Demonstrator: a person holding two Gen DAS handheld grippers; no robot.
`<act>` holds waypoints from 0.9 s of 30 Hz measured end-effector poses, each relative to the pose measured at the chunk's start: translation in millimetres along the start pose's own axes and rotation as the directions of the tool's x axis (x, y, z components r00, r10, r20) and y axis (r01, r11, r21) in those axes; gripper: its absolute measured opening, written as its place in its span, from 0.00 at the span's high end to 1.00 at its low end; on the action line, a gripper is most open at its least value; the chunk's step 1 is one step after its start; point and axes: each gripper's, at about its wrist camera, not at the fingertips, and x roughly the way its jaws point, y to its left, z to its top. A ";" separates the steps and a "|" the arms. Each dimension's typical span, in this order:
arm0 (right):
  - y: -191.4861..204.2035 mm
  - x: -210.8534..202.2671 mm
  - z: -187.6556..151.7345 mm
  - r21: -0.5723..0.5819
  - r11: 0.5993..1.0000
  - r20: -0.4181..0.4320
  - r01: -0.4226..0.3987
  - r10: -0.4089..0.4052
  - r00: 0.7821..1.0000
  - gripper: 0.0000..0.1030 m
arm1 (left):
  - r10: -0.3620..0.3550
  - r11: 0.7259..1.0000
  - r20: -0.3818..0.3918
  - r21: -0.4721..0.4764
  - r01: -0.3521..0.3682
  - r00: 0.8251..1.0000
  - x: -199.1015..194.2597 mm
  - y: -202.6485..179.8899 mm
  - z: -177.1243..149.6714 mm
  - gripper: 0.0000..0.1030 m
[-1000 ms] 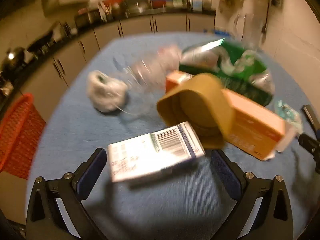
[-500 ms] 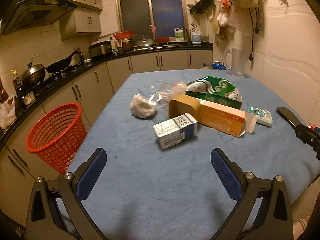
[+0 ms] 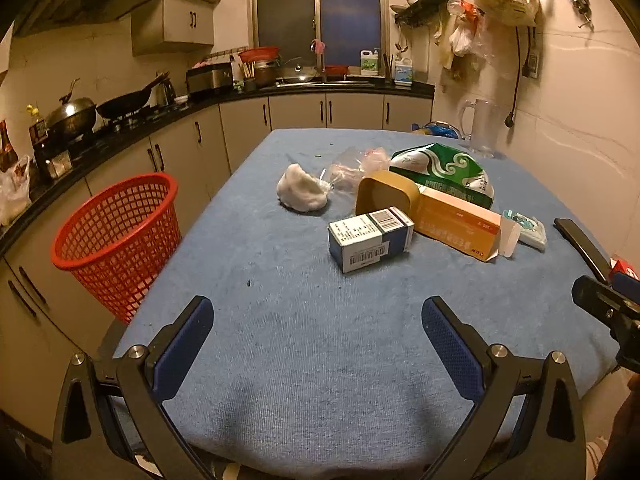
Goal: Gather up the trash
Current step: 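Move both tools toward the trash pile on the table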
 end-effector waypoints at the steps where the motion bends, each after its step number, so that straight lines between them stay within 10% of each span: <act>1: 1.0 0.6 0.0 -0.002 1.000 -0.002 0.002 -0.002 1.000 0.00 | -0.003 1.000 -0.003 -0.002 0.003 1.000 0.9 1.1 -0.5 0.00; 27: 21.3 -1.0 -3.5 -0.077 0.995 0.002 -0.065 0.066 0.998 0.00 | 0.039 0.997 0.020 -0.073 -0.038 0.999 -6.6 21.6 -5.8 0.00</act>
